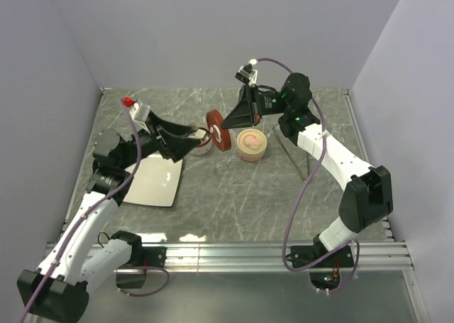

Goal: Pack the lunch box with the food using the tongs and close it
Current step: Pass the lid of the lunch box from the right arm to the left

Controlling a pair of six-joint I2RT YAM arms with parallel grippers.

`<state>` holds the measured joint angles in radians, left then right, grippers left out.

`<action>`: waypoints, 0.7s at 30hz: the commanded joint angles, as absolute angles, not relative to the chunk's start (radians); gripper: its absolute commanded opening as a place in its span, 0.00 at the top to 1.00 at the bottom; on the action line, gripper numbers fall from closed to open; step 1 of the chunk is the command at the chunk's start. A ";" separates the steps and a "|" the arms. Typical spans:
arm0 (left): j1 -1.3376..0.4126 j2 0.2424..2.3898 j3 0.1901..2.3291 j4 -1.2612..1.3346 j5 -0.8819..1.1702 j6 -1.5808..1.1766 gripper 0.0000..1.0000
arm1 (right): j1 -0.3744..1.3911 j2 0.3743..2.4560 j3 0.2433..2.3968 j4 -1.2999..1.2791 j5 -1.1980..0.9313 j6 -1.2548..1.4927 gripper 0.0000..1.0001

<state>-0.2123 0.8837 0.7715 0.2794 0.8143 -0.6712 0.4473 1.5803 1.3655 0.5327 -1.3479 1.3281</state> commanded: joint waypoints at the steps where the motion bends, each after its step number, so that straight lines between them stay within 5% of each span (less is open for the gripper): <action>1: -0.317 0.865 0.862 0.183 0.534 -0.343 0.18 | 0.445 1.549 1.339 0.514 -1.307 1.364 1.00; 21: -0.512 1.088 1.006 0.003 0.402 -0.305 0.24 | 0.379 1.548 1.103 0.730 -1.123 1.647 1.00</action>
